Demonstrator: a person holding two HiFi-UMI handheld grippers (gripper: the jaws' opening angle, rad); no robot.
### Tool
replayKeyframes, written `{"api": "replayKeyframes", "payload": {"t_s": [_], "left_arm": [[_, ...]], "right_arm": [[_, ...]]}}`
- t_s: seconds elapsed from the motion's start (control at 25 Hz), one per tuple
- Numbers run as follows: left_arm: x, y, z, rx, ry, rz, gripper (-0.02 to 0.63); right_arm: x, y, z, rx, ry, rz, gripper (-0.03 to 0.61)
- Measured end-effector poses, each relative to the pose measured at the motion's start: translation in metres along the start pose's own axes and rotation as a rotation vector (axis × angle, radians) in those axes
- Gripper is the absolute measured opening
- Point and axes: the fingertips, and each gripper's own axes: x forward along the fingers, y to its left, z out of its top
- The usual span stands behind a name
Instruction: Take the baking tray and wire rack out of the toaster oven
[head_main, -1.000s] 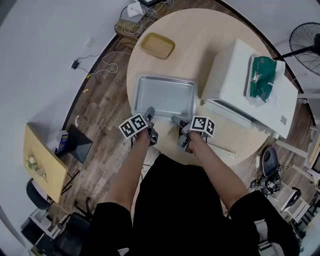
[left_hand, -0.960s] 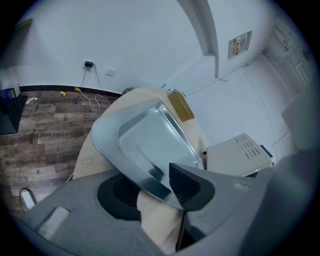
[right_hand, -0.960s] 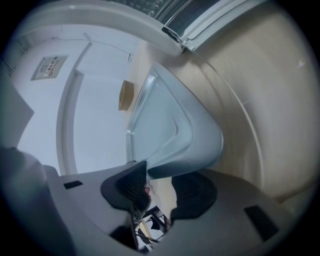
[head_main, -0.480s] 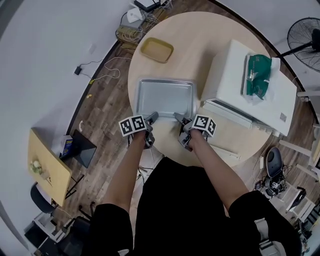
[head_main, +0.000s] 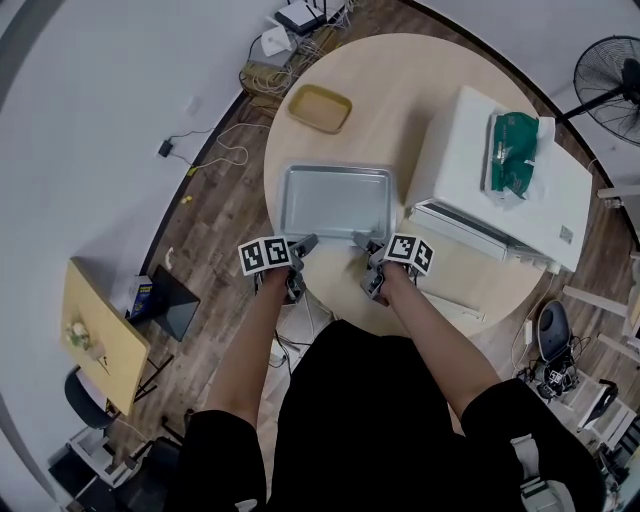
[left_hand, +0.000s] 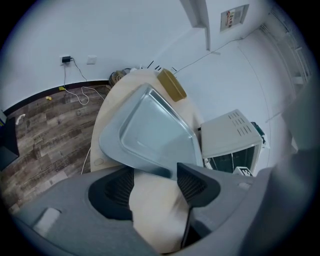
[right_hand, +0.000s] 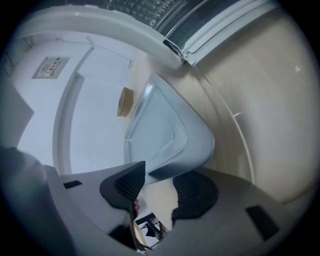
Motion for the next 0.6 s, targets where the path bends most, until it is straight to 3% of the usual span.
{"api": "replayKeyframes", "payload": {"t_s": [0.4,0.6], "left_arm": [[-0.014,0.002,-0.003,-0.036,-0.048,-0.011,0.256],[-0.026,-0.001,-0.008,-0.071,-0.091,-0.043,0.256]], "right_arm": [[-0.010,0.003,-0.010,0.049,-0.005,0.005,0.189],[-0.020,0.005,-0.017,0.022,-0.014,-0.001,0.201]]}}
